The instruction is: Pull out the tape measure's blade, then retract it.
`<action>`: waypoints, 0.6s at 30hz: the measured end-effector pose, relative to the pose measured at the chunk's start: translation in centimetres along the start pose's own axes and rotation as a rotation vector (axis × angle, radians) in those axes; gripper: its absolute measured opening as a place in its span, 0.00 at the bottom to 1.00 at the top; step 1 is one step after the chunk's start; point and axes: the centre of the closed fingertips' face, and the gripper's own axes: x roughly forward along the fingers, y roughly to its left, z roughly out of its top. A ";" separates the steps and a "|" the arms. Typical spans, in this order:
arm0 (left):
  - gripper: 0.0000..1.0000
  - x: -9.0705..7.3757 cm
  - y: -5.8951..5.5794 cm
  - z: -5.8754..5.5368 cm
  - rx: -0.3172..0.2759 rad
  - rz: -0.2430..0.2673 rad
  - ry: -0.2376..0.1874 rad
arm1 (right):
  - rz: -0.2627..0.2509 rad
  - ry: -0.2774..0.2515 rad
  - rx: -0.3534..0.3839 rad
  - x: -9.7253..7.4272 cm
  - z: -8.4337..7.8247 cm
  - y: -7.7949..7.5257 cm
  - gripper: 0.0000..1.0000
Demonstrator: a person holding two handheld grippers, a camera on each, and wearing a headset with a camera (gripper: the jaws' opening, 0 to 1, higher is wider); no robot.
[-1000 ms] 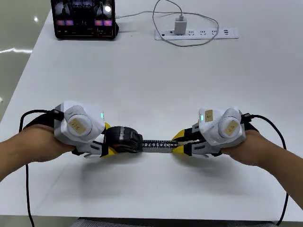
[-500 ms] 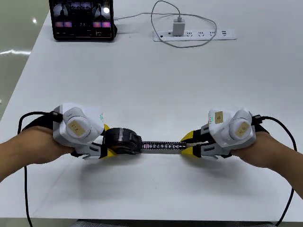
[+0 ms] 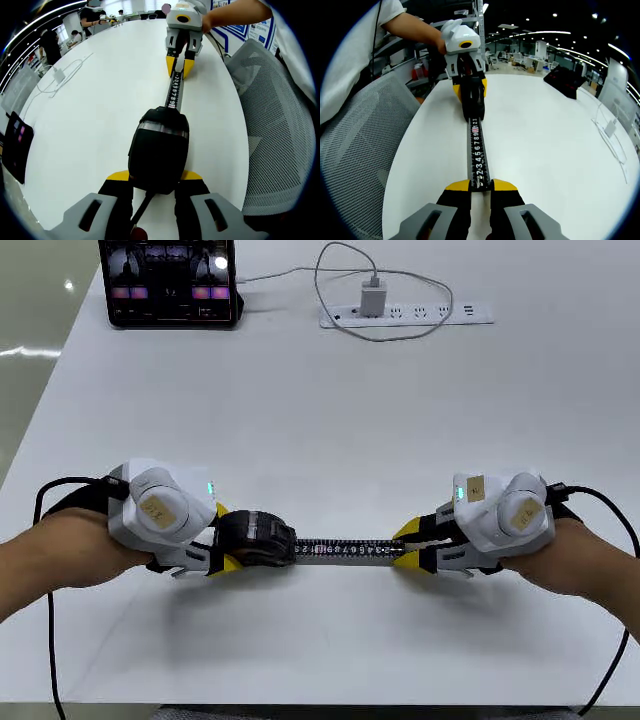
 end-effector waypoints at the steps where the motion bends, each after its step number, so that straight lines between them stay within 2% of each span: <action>1: 0.26 0.0 0.0 0.0 0.000 0.000 0.000 | 0.000 0.001 0.001 -0.1 -0.1 0.0 0.10; 18: 0.26 0.0 0.1 0.0 -0.005 0.004 0.002 | -0.006 0.031 -0.011 -1.5 -1.6 -0.6 0.10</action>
